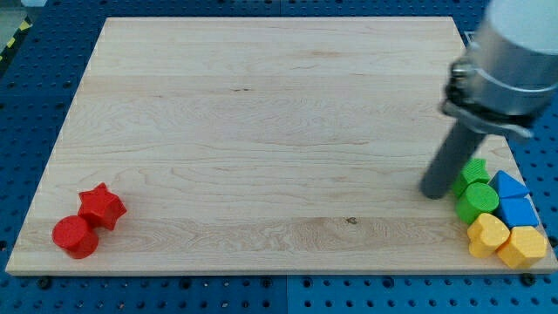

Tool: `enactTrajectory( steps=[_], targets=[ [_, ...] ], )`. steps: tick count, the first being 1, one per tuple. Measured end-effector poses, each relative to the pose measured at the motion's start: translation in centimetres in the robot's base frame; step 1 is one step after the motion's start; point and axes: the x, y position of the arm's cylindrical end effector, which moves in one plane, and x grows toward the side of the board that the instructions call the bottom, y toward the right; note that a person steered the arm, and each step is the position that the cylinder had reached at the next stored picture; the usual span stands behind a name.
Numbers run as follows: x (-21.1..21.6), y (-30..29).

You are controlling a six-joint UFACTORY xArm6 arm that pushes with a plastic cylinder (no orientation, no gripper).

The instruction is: Separate red star from red circle

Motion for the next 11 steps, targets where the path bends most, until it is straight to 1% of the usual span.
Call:
enactTrajectory(
  steps=[3,4,5,6,7,8,9,10,11],
  targets=[
    [-1.3,-32.8],
    [-3.9,-41.4],
    [-5.9,-45.8],
    [-1.7,-45.2],
    [1.9,-41.3],
    [1.9,-34.8],
    [2.3,-30.6],
    [2.8,-30.1],
    [5.3,-30.2]
  ],
)
